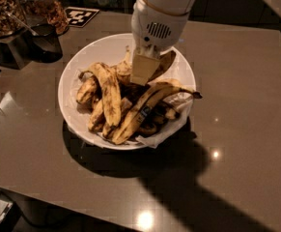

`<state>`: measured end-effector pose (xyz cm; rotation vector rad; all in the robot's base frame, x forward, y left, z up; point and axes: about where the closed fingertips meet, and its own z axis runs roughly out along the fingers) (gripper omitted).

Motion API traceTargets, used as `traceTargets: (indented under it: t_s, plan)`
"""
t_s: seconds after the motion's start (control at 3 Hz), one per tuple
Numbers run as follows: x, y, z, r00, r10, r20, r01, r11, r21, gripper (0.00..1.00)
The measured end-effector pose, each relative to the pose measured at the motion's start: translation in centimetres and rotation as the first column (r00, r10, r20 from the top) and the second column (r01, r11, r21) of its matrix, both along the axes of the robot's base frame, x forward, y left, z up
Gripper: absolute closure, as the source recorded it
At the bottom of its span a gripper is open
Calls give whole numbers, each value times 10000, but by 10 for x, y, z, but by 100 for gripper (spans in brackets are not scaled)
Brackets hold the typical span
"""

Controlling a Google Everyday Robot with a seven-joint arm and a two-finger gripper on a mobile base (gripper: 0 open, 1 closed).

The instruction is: Pick banana from white bowl

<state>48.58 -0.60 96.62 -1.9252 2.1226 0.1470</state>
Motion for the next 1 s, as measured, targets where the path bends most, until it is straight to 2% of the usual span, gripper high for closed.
traceTargets:
  t_s: [0.67, 1.0]
  plan:
    - [-15, -13, 24, 9978, 485, 453, -521, 9955, 798, 100]
    - [-20, -17, 30, 9940, 956, 530, -1019, 9860, 1317, 100]
